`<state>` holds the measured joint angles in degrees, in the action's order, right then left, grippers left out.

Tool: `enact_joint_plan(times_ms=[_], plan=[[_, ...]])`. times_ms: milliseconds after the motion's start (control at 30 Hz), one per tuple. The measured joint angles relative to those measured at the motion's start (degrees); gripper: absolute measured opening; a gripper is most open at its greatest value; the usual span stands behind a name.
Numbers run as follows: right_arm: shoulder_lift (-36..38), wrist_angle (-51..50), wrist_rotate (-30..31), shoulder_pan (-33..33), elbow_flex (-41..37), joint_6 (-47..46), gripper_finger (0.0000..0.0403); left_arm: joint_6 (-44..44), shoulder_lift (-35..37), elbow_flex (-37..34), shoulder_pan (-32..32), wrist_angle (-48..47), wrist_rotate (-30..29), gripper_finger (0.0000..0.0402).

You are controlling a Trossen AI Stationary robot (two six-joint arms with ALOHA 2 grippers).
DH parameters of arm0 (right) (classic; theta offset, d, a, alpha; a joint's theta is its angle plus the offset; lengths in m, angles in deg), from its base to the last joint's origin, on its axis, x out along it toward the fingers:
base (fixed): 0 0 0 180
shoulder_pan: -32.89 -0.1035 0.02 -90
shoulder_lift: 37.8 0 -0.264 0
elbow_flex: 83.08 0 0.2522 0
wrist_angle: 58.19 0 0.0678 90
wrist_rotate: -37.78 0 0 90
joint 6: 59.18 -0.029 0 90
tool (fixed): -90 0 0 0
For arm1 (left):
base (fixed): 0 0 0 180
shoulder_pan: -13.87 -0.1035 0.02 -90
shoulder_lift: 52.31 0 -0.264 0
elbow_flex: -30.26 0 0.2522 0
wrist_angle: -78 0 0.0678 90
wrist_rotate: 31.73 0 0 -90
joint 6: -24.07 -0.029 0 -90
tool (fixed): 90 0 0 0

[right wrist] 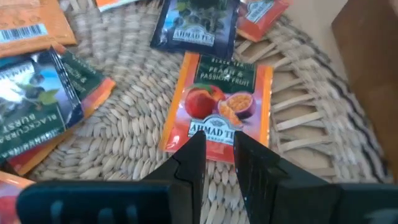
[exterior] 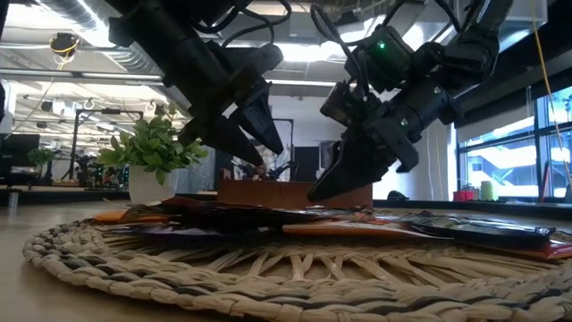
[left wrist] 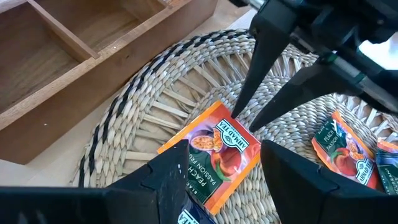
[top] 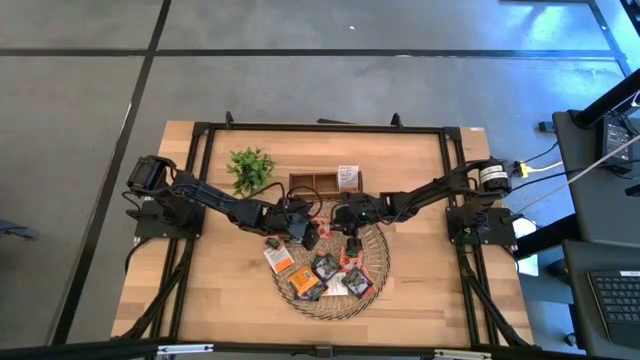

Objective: Pick & Place Tea
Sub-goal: Put the orange and black tea bag into the middle section of the wooden organizer

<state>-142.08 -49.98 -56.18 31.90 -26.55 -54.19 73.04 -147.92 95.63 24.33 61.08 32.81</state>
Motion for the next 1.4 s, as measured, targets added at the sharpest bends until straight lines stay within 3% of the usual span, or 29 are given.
enact_joint_plan(times_ms=[400,533,733,1033,1400], plan=[[-5.0,2.8,-0.2,0.0,0.3,-0.5,0.0085,0.5,0.0,0.1,0.0,-0.5,0.3,0.0196],[-5.1,2.9,-0.1,0.0,0.2,-1.7,0.0085,9.1,0.1,0.1,-0.5,-5.5,6.9,0.0196],[-5.1,2.8,-0.1,0.0,0.1,-1.7,0.0085,19.0,0.1,0.1,-0.5,-8.3,10.0,0.0196],[-5.2,3.0,-0.1,0.0,0.0,-1.8,0.0085,25.6,-2.7,0.1,-0.8,-7.5,9.2,0.0196],[-5.2,3.0,0.0,-0.3,0.0,-1.8,0.0085,25.4,-4.7,0.0,-2.3,-5.0,9.7,0.0196]])
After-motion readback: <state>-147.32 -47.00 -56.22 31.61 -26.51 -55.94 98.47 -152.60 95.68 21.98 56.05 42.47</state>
